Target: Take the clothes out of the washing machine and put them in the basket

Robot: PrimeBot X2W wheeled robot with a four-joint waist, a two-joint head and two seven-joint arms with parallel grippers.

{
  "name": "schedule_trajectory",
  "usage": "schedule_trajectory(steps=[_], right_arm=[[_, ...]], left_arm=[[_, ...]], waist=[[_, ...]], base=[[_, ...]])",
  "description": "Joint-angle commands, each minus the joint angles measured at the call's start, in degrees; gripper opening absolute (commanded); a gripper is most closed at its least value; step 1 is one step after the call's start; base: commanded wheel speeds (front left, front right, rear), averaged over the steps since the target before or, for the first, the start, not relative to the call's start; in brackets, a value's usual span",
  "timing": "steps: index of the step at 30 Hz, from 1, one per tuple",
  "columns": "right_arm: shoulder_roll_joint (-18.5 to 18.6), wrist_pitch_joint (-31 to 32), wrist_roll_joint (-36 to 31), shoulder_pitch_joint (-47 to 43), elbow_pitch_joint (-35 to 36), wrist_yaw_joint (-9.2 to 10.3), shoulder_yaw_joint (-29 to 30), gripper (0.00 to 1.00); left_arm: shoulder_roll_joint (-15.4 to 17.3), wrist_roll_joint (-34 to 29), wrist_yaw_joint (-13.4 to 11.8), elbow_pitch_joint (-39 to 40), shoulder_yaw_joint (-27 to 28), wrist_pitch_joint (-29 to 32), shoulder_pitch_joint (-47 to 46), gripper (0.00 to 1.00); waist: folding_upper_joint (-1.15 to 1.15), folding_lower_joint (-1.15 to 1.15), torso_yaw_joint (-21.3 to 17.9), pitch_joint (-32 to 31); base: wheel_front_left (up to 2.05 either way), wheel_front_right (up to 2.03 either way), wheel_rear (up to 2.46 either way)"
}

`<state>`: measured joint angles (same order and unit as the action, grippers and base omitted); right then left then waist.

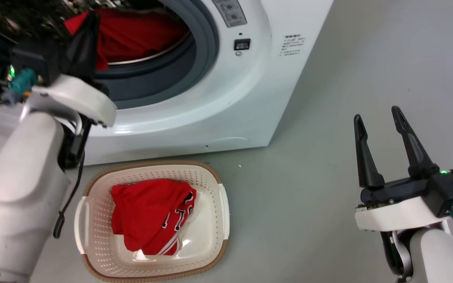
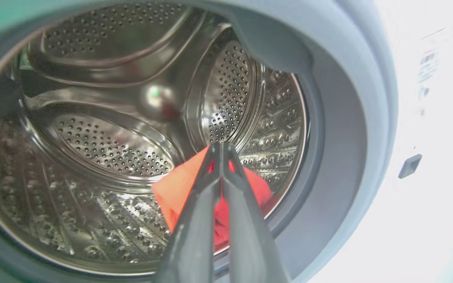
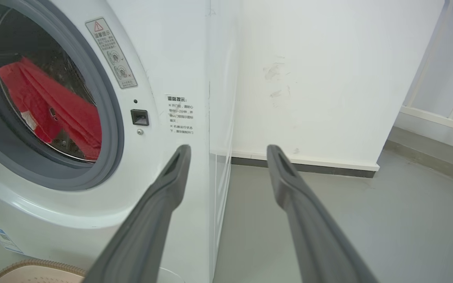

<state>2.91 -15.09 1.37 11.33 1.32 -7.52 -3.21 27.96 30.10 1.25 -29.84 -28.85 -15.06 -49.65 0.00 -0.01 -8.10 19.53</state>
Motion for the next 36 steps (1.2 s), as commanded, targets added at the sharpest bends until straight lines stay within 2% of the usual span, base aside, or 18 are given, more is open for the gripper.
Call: schedule_trajectory(steps=[1, 14, 22, 25, 29, 32, 36], right_arm=[[-0.06, -0.11, -0.22, -1.25, -0.38, 0.06, 0.15, 1.0], [-0.07, -0.11, -0.88, -4.09, -1.62, 0.05, 1.66, 1.0], [-0.07, -0.11, -0.91, -4.75, -1.71, 0.06, 1.17, 1.0], [-0.07, -0.11, -0.94, -4.43, -1.58, 0.06, 0.9, 1.0], [-0.06, -0.11, -0.84, -3.36, -1.44, 0.06, 0.48, 1.0], [-0.06, -0.11, -0.92, -2.72, -1.3, 0.05, 0.18, 1.0], [-0.06, -0.11, -0.94, -1.46, -0.93, 0.06, -0.05, 1.0]], left_arm=[[-0.28, -0.94, -0.62, 2.08, 0.75, -0.15, 1.95, 0.0], [1.41, -6.25, -5.23, 26.49, 6.34, -0.16, 18.73, 0.0], [3.51, -5.19, -7.61, 35.28, 6.0, 3.62, 26.34, 0.0], [3.81, -4.41, -7.58, 34.53, 5.19, 5.45, 28.67, 0.0], [3.03, -3.42, -6.27, 30.29, 2.9, 6.9, 30.78, 0.0], [2.01, -2.82, -5.11, 25.02, 1.11, 7.18, 31.61, 0.0], [0.02, -2.0, -2.38, 15.27, -1.13, 6.69, 30.91, 0.0]], waist=[[0.0, 0.01, 1.49, -1.83], [0.0, 0.01, 5.47, -8.0], [0.0, 0.01, 6.49, -8.73], [0.0, 0.01, 6.4, -7.92], [0.0, 0.01, 5.83, -6.29], [0.0, 0.01, 5.03, -4.61], [0.0, 0.01, 3.6, -2.18]], base=[[0.0, 0.0, 0.0], [0.0, 0.0, 0.0], [0.0, 0.0, 0.0], [0.0, 0.0, 0.0], [0.0, 0.0, 0.0], [0.0, 0.0, 0.0], [0.0, 0.0, 0.0]])
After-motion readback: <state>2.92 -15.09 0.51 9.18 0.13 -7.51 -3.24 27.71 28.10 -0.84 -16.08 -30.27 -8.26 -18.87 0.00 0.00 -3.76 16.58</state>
